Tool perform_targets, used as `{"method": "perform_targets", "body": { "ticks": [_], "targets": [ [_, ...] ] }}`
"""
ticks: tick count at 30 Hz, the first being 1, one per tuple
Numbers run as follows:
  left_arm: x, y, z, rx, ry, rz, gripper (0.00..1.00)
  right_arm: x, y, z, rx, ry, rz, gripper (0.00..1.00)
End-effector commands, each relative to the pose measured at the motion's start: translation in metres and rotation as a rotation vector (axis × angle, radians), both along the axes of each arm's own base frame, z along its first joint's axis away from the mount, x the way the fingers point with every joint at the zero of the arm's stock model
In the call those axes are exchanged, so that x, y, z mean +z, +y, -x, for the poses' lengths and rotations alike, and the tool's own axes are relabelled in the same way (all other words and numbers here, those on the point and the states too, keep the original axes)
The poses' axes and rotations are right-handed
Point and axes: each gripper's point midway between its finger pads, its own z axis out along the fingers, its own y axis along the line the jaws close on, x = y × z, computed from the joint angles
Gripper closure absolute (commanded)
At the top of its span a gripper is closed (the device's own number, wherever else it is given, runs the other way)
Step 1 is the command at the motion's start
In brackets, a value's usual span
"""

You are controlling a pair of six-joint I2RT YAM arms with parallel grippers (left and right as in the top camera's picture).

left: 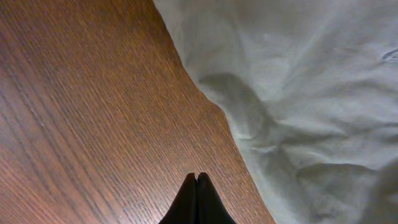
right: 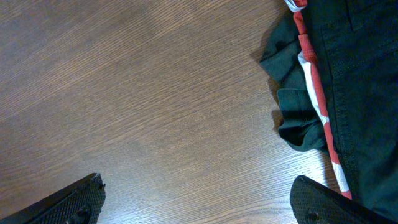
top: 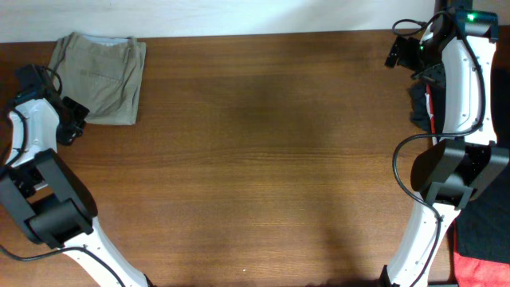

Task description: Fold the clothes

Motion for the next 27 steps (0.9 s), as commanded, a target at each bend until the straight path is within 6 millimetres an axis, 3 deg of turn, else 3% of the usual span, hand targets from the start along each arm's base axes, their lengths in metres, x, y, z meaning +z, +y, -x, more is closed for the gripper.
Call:
{"method": "perform_targets", "body": {
  "ticks": [1,4,11,21,27],
  "targets": [
    [-0.01,0.002,0.002,-0.009,0.026,-0.008,0.99,0.008,-0.003,0.0,0.001,-0.015,0.018,0.01],
    [-0.019,0.001,0.002,0.02,0.033,0.007,0.99,0.008,-0.003,0.0,0.002,-0.015,0.018,0.01],
    [-0.063,-0.001,0.002,0.029,0.077,0.045,0.99,0.008,-0.003,0.0,0.001,-0.016,0.018,0.01],
    [-0.061,0.008,-0.02,0.027,-0.01,0.008,0.99,0.008,-0.003,0.0,0.001,-0.015,0.018,0.01],
    [-0.077,0.004,-0.032,0.052,-0.06,0.059,0.99,0.008,-0.003,0.0,0.001,-0.015,0.018,0.01]
  ]
}}
